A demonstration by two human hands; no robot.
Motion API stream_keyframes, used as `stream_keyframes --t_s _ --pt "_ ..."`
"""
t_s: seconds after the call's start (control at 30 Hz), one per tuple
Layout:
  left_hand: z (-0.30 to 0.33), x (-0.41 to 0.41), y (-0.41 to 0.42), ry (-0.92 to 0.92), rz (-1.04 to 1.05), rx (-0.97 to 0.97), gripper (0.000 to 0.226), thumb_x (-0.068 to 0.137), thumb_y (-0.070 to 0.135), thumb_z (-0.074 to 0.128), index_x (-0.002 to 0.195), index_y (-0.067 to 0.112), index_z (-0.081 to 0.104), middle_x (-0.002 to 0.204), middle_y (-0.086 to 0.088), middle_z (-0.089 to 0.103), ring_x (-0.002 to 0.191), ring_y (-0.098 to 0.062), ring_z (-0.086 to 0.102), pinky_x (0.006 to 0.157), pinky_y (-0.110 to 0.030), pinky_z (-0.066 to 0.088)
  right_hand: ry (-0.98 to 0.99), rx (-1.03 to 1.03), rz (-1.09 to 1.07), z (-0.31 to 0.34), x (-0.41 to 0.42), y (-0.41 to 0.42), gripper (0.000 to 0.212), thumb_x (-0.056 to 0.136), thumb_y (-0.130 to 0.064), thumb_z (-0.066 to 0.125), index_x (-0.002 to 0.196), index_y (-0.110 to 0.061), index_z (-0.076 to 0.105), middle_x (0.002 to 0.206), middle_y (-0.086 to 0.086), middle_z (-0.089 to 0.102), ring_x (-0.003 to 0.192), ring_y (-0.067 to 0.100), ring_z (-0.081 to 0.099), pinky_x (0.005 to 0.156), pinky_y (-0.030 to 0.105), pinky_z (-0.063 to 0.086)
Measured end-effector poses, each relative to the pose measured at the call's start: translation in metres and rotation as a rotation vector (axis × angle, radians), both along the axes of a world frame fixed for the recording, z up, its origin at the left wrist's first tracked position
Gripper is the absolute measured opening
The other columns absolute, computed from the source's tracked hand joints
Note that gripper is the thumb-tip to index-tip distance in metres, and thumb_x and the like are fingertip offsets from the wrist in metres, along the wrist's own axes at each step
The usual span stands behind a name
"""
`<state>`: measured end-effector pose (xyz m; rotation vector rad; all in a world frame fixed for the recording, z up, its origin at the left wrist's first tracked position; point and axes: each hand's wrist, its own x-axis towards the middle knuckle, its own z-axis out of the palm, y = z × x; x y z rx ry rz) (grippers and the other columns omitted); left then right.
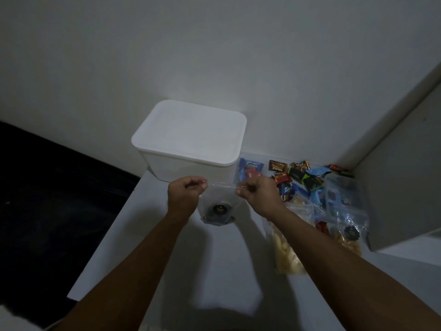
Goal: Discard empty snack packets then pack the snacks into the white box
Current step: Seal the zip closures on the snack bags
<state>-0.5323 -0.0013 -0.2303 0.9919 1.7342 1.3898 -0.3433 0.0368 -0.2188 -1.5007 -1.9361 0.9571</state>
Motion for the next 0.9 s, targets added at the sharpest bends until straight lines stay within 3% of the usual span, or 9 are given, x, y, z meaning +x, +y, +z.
stream_keyframes --t_s 0.2,0.37,0.43,0.5,0.6,0.67,0.77,0.83,0.9 --pt "-0.010 -0.005 0.015 -0.040 0.108 -0.104 0.012 0.078 0.000 0.070 0.090 -0.001 0.073 0.082 -0.014 0.069 0.068 -0.020 0.061 0.078 -0.034 0.055 0.020 -0.013 -0.097 -0.014 -0.012 0.016 0.011 0.091 -0.001 0.058 0.096 -0.003 0.067 0.088 0.010 0.066 0.084 0.024 0.066 0.082 0.038 0.058" --pt "-0.027 -0.012 0.032 -0.129 0.227 -0.218 0.013 0.073 0.008 0.076 0.085 0.007 0.073 0.078 -0.018 0.069 0.071 -0.031 0.066 0.080 -0.053 0.057 0.193 -0.154 -0.234 -0.025 -0.021 0.034 0.023 0.091 0.005 0.052 0.112 -0.002 0.059 0.092 0.010 0.061 0.079 0.016 0.059 0.072 0.023 0.055" --pt "-0.029 -0.010 0.037 -0.126 0.256 -0.258 0.024 0.071 0.012 0.077 0.094 0.008 0.072 0.090 -0.020 0.071 0.084 -0.036 0.069 0.084 -0.051 0.056 0.158 -0.149 -0.261 -0.031 -0.022 0.042 0.028 0.090 0.001 0.055 0.116 -0.006 0.058 0.100 0.010 0.061 0.086 0.017 0.057 0.076 0.025 0.050" --pt "-0.025 -0.003 0.037 -0.061 0.249 -0.282 0.037 0.073 0.013 0.077 0.108 0.004 0.067 0.101 -0.016 0.070 0.096 -0.033 0.066 0.091 -0.039 0.053 0.191 -0.189 -0.246 -0.032 -0.020 0.045 0.033 0.088 0.005 0.055 0.121 -0.004 0.056 0.106 0.011 0.060 0.089 0.018 0.056 0.076 0.024 0.049" --pt "-0.023 0.007 0.031 0.092 0.233 -0.335 0.042 0.077 0.012 0.073 0.115 0.002 0.058 0.113 -0.015 0.063 0.104 -0.032 0.060 0.082 -0.028 0.043 0.217 -0.236 -0.230 -0.030 -0.009 0.044 0.037 0.087 0.006 0.059 0.121 -0.006 0.057 0.109 0.010 0.063 0.090 0.017 0.059 0.069 0.020 0.050" --pt "-0.023 0.015 0.026 0.144 0.233 -0.380 0.037 0.077 0.009 0.067 0.111 0.000 0.056 0.111 -0.016 0.061 0.102 -0.032 0.059 0.078 -0.028 0.042 0.159 -0.236 -0.232 -0.031 0.009 0.043 0.033 0.086 0.001 0.064 0.116 -0.014 0.061 0.102 0.008 0.066 0.090 0.019 0.064 0.069 0.025 0.054" --pt "-0.029 0.034 0.023 0.205 0.129 -0.476 0.032 0.074 0.014 0.063 0.100 -0.005 0.060 0.101 -0.021 0.067 0.094 -0.036 0.065 0.073 -0.034 0.050 0.023 -0.272 -0.254 -0.033 0.045 0.038 0.028 0.085 -0.002 0.067 0.111 -0.009 0.062 0.100 0.010 0.066 0.092 0.024 0.065 0.082 0.040 0.058" --pt "-0.030 0.054 0.021 0.240 0.000 -0.529 0.026 0.077 0.015 0.062 0.093 -0.005 0.066 0.097 -0.022 0.069 0.093 -0.037 0.066 0.073 -0.032 0.050 -0.105 -0.266 -0.289 -0.036 0.072 0.032 0.025 0.082 -0.004 0.071 0.106 -0.007 0.064 0.097 0.010 0.067 0.093 0.025 0.065 0.086 0.042 0.055" --pt "-0.032 0.078 0.018 0.144 -0.180 -0.572 0.013 0.078 0.012 0.059 0.080 0.001 0.067 0.088 -0.020 0.069 0.090 -0.036 0.067 0.076 -0.037 0.054 -0.242 -0.232 -0.340 -0.042 0.096 0.023 0.023 0.082 -0.009 0.070 0.104 -0.008 0.066 0.099 0.010 0.069 0.094 0.024 0.064 0.085 0.039 0.053"
